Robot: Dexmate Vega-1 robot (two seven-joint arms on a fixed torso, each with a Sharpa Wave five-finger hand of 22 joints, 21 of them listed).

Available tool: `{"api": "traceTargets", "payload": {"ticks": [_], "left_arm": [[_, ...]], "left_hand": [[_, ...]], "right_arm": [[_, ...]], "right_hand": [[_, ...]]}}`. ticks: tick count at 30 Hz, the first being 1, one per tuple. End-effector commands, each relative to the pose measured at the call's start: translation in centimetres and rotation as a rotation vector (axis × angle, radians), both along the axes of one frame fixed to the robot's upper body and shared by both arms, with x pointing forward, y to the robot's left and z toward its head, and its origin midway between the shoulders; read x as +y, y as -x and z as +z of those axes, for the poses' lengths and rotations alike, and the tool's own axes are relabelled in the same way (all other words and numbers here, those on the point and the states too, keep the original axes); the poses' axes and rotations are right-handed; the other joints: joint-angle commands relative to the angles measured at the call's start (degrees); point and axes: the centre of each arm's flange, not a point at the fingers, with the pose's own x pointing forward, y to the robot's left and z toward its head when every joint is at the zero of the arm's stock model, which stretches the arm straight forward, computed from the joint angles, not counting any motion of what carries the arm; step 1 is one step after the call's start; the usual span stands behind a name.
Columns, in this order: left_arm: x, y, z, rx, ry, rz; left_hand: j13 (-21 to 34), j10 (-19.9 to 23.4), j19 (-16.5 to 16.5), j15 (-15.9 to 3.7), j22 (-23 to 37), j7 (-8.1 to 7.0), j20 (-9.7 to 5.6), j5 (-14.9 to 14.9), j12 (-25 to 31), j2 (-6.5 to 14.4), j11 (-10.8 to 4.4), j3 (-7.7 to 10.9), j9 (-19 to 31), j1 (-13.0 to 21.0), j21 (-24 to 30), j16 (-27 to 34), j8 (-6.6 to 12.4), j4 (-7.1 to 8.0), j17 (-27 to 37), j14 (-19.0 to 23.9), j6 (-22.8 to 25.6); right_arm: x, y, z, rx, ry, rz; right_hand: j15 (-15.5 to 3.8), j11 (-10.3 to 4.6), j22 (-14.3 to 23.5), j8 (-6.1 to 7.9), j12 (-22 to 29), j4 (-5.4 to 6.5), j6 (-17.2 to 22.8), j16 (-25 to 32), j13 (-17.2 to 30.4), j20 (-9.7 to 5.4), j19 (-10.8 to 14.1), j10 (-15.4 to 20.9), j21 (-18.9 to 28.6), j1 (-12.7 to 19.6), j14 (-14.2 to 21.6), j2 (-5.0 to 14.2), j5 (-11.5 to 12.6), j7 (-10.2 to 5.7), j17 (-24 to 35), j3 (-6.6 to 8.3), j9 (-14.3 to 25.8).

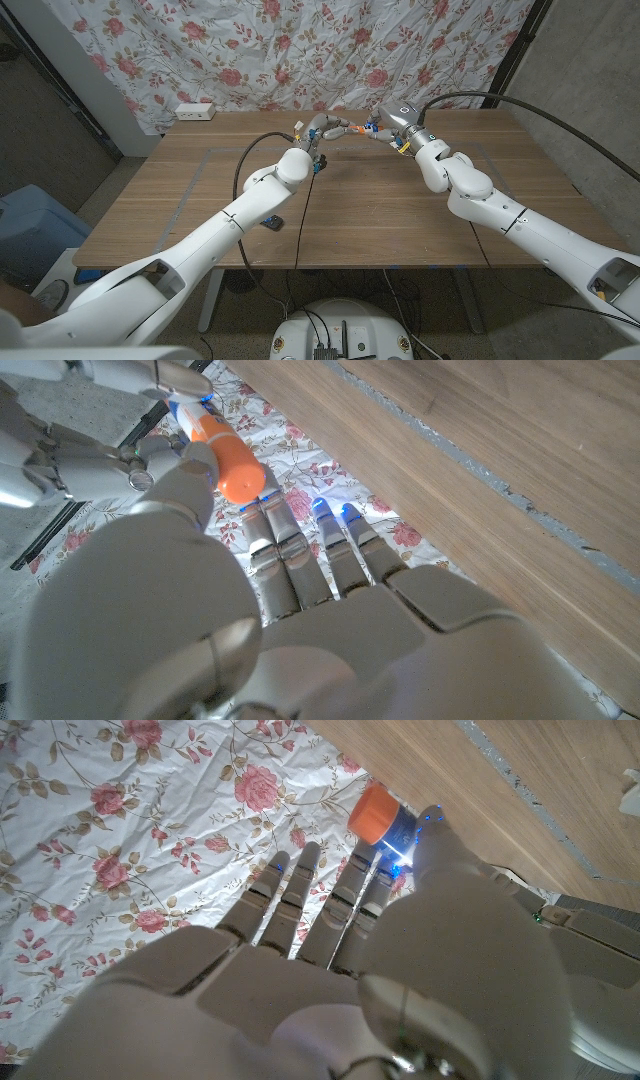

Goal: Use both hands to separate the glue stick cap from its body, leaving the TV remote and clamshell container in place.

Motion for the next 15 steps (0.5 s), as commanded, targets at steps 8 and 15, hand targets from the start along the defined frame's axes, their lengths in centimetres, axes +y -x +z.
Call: {"api": "traceTargets", "payload": {"ticks": [8,15], "left_arm": [[0.57,0.57,-0.21,0.01,0.001,0.011],[0.71,0.71,-0.3,0.015,-0.002,0.021]], "left_hand": [[0.2,2.1,0.4,-5.1,0.1,0.54,-0.13,0.2,-0.1,0.7,-1.2,-0.47,0.2,0.4,0.1,-0.3,-0.01,-0.15,-0.1,0.6,1.1],[0.2,2.0,0.4,-4.99,0.1,0.73,-0.18,0.2,-0.3,0.6,-0.96,-0.62,0.2,0.6,0.0,-0.4,-0.15,-0.24,-0.1,0.6,1.1]], "right_arm": [[-0.38,-0.13,-0.21,0.001,-0.011,-0.004],[-0.42,-0.1,-0.29,-0.002,-0.013,-0.008]], "right_hand": [[-8.01,-0.55,0.2,0.4,0.4,-0.09,4.2,0.4,0.4,-0.57,0.2,1.4,-0.2,1.0,0.8,2.86,0.1,-1.46,0.2,-0.11,0.3],[-8.03,-0.55,0.2,0.34,0.4,-0.12,4.3,0.4,0.4,-0.65,0.3,1.4,-0.1,1.0,0.9,2.86,0.1,-1.46,0.1,-0.15,0.3]]}}
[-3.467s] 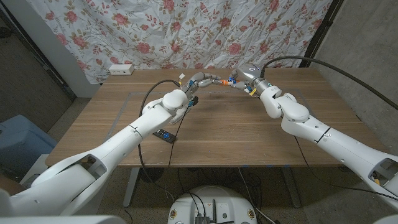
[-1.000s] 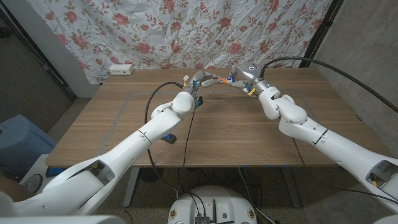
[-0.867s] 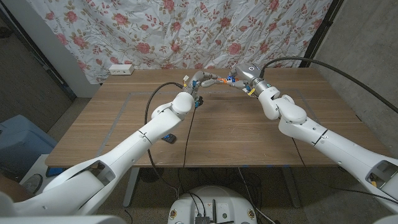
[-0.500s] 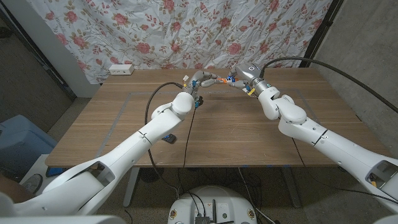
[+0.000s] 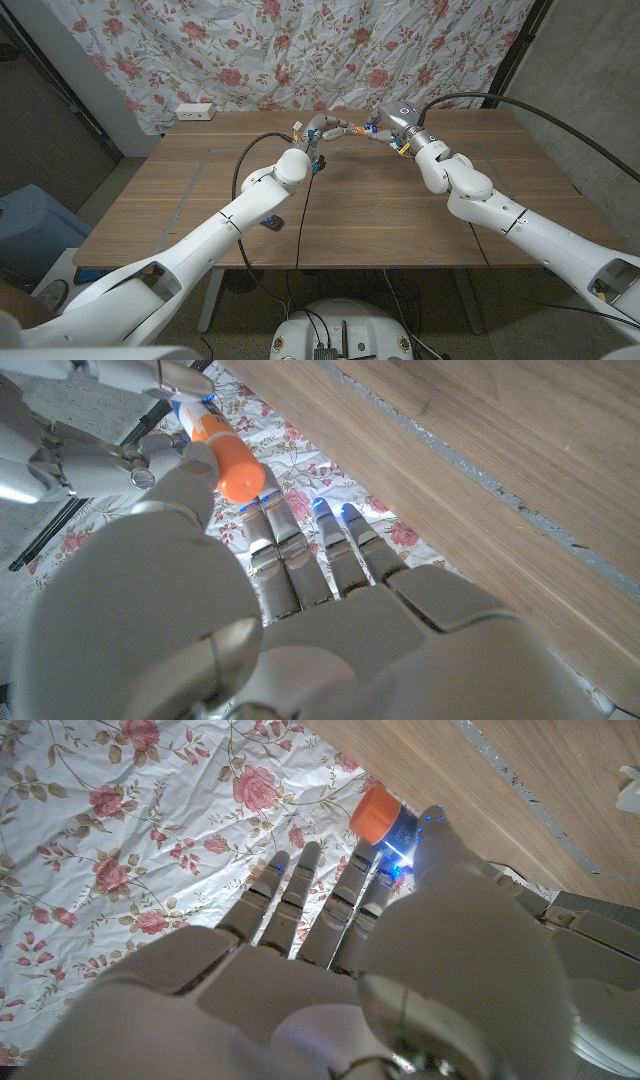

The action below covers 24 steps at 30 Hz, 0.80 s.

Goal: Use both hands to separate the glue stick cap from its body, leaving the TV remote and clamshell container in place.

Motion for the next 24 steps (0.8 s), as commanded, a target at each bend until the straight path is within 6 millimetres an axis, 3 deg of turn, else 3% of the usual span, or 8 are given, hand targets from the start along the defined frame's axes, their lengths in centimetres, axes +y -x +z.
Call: {"api": "traceTargets", "payload": {"ticks": [1,24], "left_arm": [[0.36,0.29,-0.12,0.009,0.0,0.016],[0.49,0.51,-0.1,0.014,-0.002,0.03]], "left_hand": [[0.3,1.6,0.4,-4.76,0.1,0.74,-0.19,0.2,0.1,0.4,-1.32,-0.39,0.2,0.4,0.0,-0.1,-0.04,-0.01,-0.1,0.4,1.0],[0.3,0.9,0.0,-4.35,0.1,0.79,-0.32,0.1,-0.3,0.4,-1.51,-1.21,0.3,0.3,-0.1,-0.4,-0.53,0.16,-0.1,-0.2,0.2]], "right_arm": [[-0.25,-0.04,-0.12,-0.003,-0.001,-0.007],[-0.29,-0.37,-0.31,-0.012,0.008,-0.026]], "right_hand": [[-7.83,-0.66,0.2,0.33,0.2,-0.06,4.3,0.4,0.4,-0.25,-0.1,0.9,-0.1,1.1,0.7,2.87,0.4,-1.45,0.1,-0.08,0.2],[-7.82,-0.6,0.2,-0.11,-0.2,-0.15,4.1,0.2,0.3,-0.16,0.0,0.1,-0.1,1.2,0.5,2.62,0.3,-1.48,-0.1,-0.27,0.1]]}}
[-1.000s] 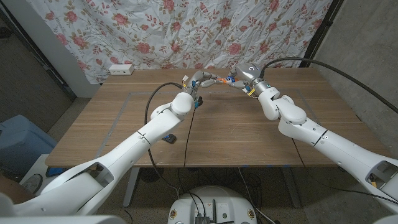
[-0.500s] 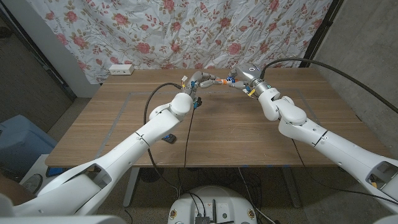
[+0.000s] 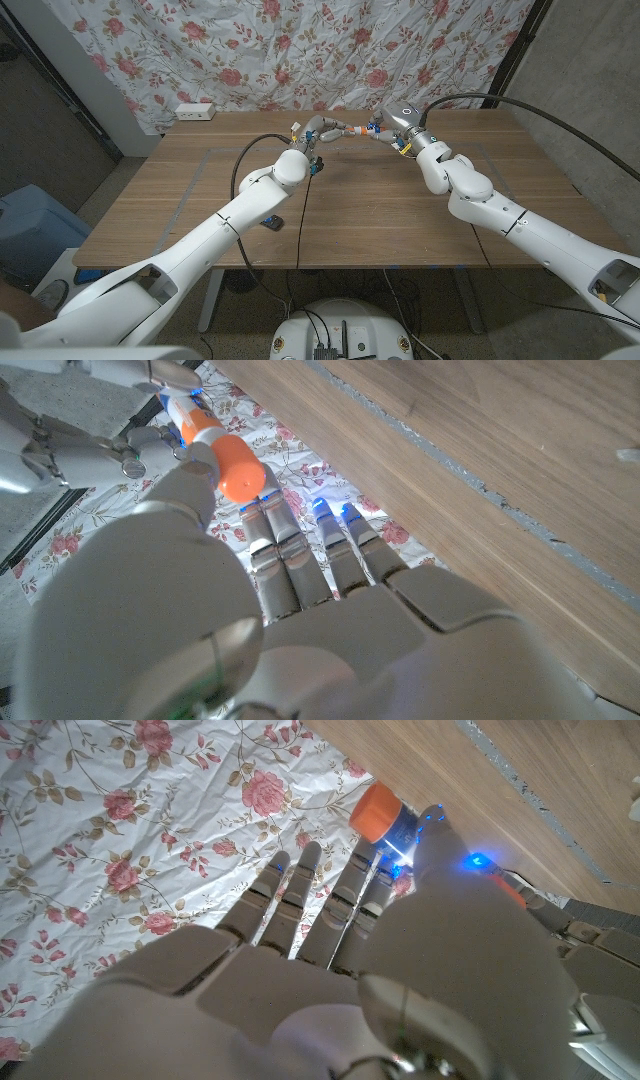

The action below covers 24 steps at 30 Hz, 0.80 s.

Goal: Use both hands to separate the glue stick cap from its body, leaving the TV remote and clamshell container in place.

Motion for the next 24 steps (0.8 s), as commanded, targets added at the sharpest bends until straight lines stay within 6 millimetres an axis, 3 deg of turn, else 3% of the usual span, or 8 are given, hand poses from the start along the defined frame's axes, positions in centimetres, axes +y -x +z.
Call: {"api": "traceTargets", "payload": {"ticks": [1,24], "left_arm": [[0.1,0.2,0.1,0.001,-0.002,0.008],[1.4,0.9,0.5,-0.011,-0.016,0.047]], "left_hand": [[0.3,0.7,0.0,-4.34,0.1,0.43,-0.29,0.2,-0.1,0.2,-1.29,-0.38,0.2,0.1,-0.1,-0.1,-0.04,0.23,-0.1,-0.2,0.2],[0.2,1.4,-0.4,-4.37,0.1,0.99,-0.5,0.2,0.2,0.1,-0.41,-0.82,0.2,0.6,-0.2,-0.1,0.11,0.0,-0.1,-0.4,0.5]], "right_arm": [[-0.1,-0.2,-0.1,-0.007,0.008,-0.008],[-1.0,-0.8,-0.5,-0.009,0.011,-0.026]], "right_hand": [[-7.67,-0.48,0.2,0.32,-0.2,-0.07,3.5,0.2,0.2,-0.17,0.0,-0.1,-0.1,1.2,0.3,2.65,0.3,-1.48,0.1,-0.15,0.2],[-7.73,-0.47,0.2,-0.1,-0.4,0.04,3.4,0.5,0.2,-0.28,0.1,-0.9,-0.1,1.4,0.0,2.87,0.3,-1.48,0.3,-0.52,0.1]]}}
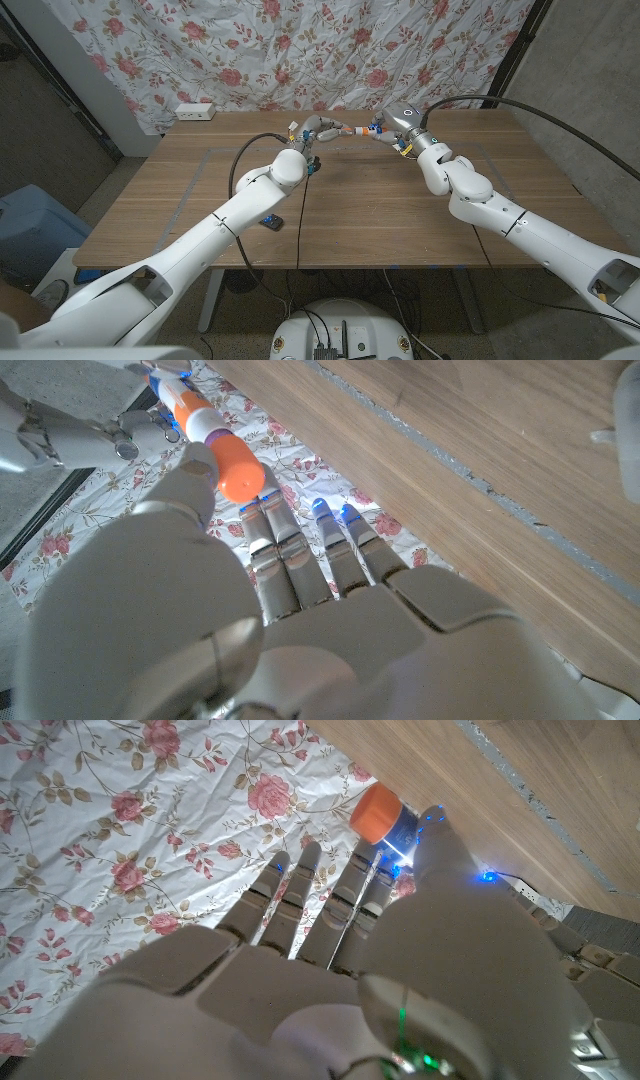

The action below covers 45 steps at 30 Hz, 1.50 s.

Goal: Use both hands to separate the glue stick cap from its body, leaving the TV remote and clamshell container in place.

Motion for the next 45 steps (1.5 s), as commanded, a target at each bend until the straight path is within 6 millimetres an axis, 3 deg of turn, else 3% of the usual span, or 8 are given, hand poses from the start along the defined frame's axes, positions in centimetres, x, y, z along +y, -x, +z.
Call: {"api": "traceTargets", "payload": {"ticks": [1,22,45], "left_arm": [[0.5,0.3,0.4,-0.009,-0.014,0.018],[1.6,0.8,1.0,-0.01,-0.207,0.093],[0.7,1.4,2.0,-0.06,-0.54,0.238]], "left_hand": [[0.3,1.4,-0.2,-4.15,0.2,0.67,-0.3,0.3,0.2,0.1,-0.44,-0.37,0.3,0.7,-0.2,-0.1,0.37,-0.01,-0.1,-0.2,0.8],[0.3,0.9,-0.3,-3.79,0.2,0.48,-0.43,0.3,0.0,0.2,-0.6,-0.66,0.3,1.2,-0.2,-0.2,0.17,0.05,-0.1,-0.9,0.5],[0.4,-0.4,-0.5,-3.5,0.2,0.05,-1.06,0.4,-0.2,0.4,-1.13,-1.03,0.3,1.4,-0.2,-0.3,-0.11,0.19,-0.1,-1.6,-0.8]], "right_arm": [[-0.5,-0.4,-0.2,0.002,0.011,-0.013],[-2.9,-0.9,-0.5,0.059,0.003,-0.061],[-5.4,-1.6,-1.3,0.146,-0.041,-0.075]], "right_hand": [[-7.78,0.05,0.2,0.07,-0.1,-0.04,3.4,0.5,0.3,-0.28,0.1,-0.4,-0.1,1.4,0.1,2.92,0.5,-1.48,0.2,-0.12,0.1],[-7.42,0.09,0.2,-0.53,0.0,0.29,2.7,0.8,0.4,-0.3,0.3,-0.4,-0.1,0.9,0.3,2.92,0.4,-1.47,0.3,-0.58,0.0],[-7.43,0.15,0.2,-0.81,0.0,0.53,2.6,0.6,0.4,-0.25,0.4,-0.8,-0.1,0.3,0.5,3.03,0.5,-1.44,0.1,-0.78,0.0]]}}
